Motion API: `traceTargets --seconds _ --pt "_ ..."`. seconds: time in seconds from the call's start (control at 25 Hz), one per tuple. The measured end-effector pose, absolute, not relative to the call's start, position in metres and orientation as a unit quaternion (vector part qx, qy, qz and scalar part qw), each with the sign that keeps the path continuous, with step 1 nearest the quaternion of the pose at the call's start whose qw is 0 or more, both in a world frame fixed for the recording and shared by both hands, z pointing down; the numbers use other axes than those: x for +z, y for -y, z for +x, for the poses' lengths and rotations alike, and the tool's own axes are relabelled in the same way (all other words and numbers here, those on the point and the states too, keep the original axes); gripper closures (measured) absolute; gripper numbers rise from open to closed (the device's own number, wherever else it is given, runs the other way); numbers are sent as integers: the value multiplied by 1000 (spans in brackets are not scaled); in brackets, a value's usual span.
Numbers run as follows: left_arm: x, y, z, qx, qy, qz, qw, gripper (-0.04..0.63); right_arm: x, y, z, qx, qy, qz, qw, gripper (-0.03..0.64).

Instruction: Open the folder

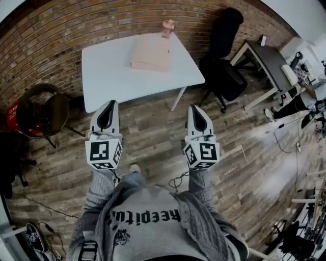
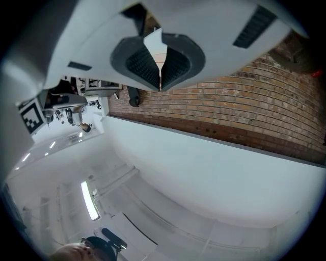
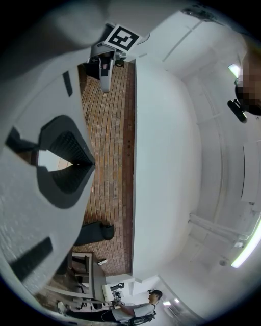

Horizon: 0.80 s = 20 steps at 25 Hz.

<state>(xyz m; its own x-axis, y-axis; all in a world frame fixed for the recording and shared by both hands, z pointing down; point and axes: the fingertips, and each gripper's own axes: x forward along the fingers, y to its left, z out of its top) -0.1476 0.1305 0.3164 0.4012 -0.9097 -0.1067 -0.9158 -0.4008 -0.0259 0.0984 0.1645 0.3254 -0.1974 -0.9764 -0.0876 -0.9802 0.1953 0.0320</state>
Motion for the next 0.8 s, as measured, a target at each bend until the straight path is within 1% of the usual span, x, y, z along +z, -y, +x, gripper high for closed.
traceTargets --seconds 0.4,0.8 --pt "318 -64 -160 38 -522 -851 43 583 326 -104 77 39 -762 -645 25 612" --pt "327 -24 -180 35 -510 -859 36 583 335 -75 57 30 -752 -658 21 612"
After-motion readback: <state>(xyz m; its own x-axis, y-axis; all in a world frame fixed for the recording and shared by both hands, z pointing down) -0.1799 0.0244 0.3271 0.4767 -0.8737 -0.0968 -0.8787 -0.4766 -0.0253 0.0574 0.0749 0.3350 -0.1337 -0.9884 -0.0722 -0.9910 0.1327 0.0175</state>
